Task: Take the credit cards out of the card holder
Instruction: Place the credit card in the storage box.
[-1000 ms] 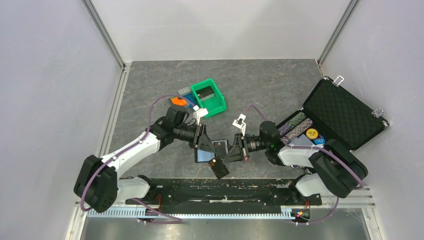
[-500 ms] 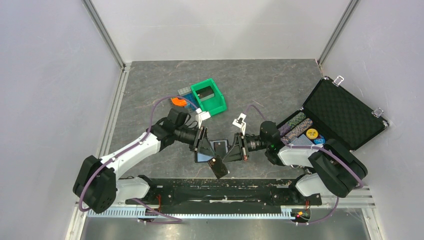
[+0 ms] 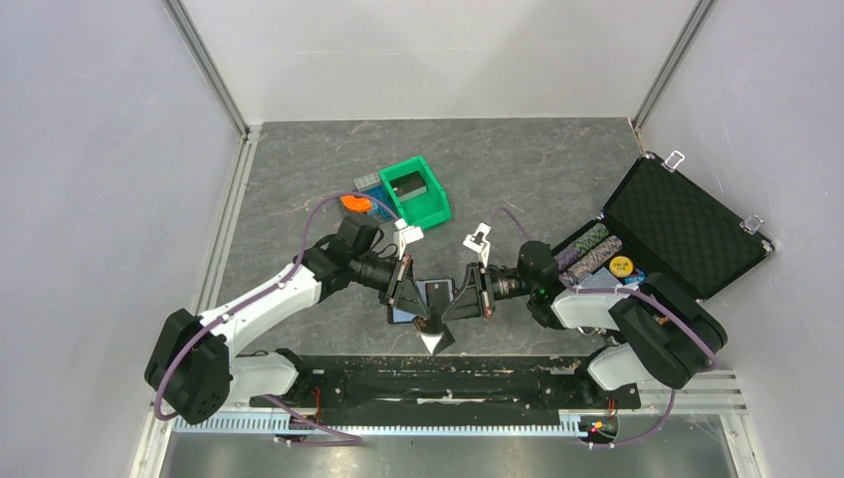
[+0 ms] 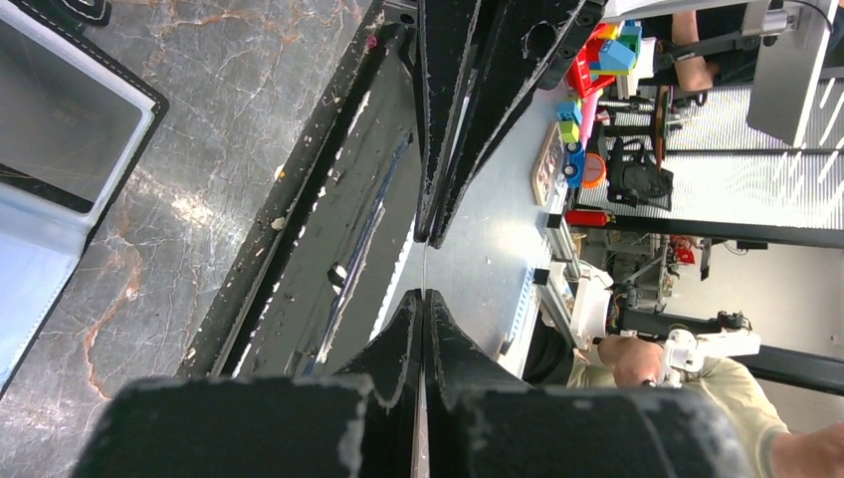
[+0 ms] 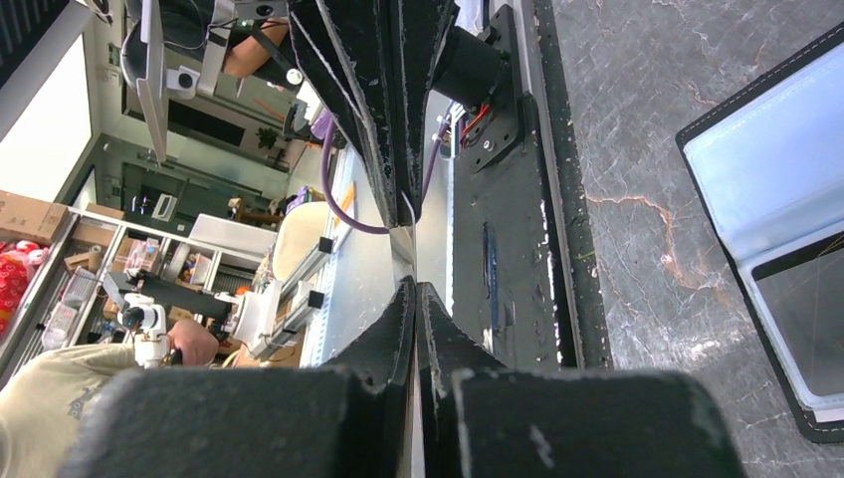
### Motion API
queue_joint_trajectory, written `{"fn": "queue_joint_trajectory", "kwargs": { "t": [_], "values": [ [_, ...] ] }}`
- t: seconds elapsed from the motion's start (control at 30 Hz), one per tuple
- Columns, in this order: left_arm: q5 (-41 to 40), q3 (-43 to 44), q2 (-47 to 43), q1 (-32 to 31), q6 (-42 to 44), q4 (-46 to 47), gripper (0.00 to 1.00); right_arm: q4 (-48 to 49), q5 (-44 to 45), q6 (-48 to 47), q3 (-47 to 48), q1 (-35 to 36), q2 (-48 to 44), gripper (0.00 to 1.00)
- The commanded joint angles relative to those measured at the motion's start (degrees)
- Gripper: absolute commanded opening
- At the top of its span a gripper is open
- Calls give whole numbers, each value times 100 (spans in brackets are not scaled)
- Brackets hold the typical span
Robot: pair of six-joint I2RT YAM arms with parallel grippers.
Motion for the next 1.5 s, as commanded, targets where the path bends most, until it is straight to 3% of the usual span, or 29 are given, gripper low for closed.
{"fn": "queue_joint_trajectory", "kwargs": {
  "t": [0.0, 0.07, 0.2, 0.37, 0.57, 0.7, 0.87, 1.03, 1.23, 1.47],
  "values": [
    [-282, 256, -77, -11, 230, -24, 2, -132, 125, -247, 153, -109, -67, 4],
    [-476, 306, -137, -10, 149, -13, 2, -1151, 345, -760, 331, -242, -230, 14],
    [-1103, 437, -311, 25, -48, -59, 2, -3789, 1433, -2450, 1012, -348, -659, 46],
    [-2388, 531, -689, 122, -519, 116, 2, -4631, 2384, -2822, 1179, -368, -1331, 69],
    [-5027, 590, -1105, 250, -1454, 447, 2, -5472, 3388, -3180, 1426, -370, -2003, 92],
    [-6283, 611, -1065, 299, -1680, 996, 2, -5741, 4056, -3258, 1399, -362, -2412, 98],
    [-7046, 856, -498, 531, -1800, 1621, 2, -5886, 4426, -3162, 1261, -361, -2739, 98],
    [-6873, 1260, 474, 924, -1873, 2564, 2, -5916, 4531, -3103, 1174, -369, -2827, 98],
    [-7139, 2093, 1689, 1121, -1860, 2800, 2, -6192, 4834, -3225, 1366, -364, -2785, 98],
    [-7127, 2428, 2579, 1154, -2143, 3134, 2, -6330, 5075, -3369, 1625, -369, -2657, 98]
  ]
}}
